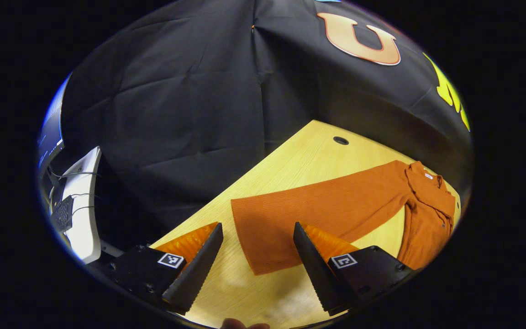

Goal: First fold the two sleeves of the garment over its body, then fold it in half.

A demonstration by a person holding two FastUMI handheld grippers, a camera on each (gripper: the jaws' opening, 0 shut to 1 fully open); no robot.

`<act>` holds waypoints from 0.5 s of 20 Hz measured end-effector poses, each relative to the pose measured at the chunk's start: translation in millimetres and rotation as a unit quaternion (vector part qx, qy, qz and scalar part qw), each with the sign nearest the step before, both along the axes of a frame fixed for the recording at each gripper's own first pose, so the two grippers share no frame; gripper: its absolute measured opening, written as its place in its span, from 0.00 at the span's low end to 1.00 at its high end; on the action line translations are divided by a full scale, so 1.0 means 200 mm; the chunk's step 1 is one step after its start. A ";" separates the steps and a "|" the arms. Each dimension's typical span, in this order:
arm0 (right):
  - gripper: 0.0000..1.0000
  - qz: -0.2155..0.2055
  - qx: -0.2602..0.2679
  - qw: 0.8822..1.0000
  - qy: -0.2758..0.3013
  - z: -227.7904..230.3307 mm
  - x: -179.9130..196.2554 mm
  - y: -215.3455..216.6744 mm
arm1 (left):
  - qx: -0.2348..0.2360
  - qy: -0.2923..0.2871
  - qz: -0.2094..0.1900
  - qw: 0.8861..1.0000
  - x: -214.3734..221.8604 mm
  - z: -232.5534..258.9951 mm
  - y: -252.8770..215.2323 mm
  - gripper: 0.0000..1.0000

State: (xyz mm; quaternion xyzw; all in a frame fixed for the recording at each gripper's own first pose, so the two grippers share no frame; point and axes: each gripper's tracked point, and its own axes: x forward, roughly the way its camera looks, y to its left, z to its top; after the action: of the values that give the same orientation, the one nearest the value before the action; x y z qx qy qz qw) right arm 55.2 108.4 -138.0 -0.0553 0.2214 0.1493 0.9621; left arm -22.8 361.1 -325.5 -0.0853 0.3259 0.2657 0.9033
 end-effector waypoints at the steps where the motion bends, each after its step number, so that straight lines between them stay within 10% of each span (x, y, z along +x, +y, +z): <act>1: 0.86 -0.006 -0.001 1.000 -0.001 0.01 -0.01 -0.03 | 0.002 0.006 0.003 1.000 0.01 -0.03 0.01 1.00; 10: 0.84 -0.018 -0.005 1.000 0.004 0.00 -0.09 -0.07 | -0.010 0.003 0.040 0.999 0.02 -0.14 0.03 1.00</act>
State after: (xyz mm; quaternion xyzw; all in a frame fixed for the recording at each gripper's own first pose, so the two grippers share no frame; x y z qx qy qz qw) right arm 37.1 93.9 -137.3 -0.0553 0.2267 0.1313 0.9635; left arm -18.3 367.5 -352.5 -0.1062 0.3273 0.2984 0.8902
